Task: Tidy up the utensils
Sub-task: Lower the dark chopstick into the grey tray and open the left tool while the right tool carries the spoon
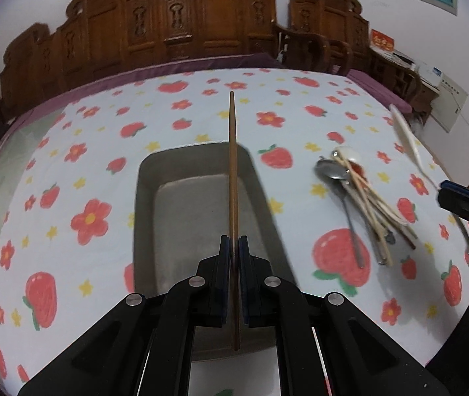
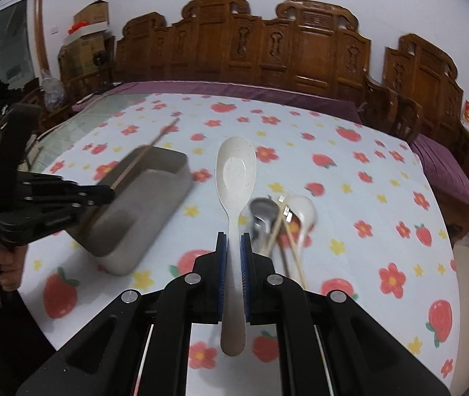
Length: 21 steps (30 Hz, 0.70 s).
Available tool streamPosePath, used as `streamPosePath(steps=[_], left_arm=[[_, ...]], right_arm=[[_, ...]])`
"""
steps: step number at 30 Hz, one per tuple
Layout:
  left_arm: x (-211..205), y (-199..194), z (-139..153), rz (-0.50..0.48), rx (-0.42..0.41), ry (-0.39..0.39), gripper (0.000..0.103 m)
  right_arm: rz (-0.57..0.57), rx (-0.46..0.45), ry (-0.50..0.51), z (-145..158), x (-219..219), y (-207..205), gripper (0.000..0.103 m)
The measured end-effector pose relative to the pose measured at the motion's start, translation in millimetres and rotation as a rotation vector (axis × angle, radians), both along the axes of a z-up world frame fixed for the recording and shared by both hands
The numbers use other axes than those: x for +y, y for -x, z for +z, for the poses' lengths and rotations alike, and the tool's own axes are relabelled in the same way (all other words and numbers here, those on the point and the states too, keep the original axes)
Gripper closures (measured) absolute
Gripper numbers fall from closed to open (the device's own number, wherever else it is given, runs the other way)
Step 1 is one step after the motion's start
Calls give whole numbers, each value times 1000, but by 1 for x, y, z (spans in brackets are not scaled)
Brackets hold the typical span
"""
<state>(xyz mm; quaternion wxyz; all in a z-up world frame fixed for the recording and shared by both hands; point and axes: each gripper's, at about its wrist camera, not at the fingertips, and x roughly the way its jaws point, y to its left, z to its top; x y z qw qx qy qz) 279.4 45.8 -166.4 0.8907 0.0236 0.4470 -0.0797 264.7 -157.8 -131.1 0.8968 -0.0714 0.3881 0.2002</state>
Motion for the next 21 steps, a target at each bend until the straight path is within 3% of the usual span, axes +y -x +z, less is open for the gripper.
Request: streamPosePath(steps=[21], left_arm=[[26,-23,-43,3,176,-31,98]], right_arm=[[71,8,19,-2,57,-7,93]])
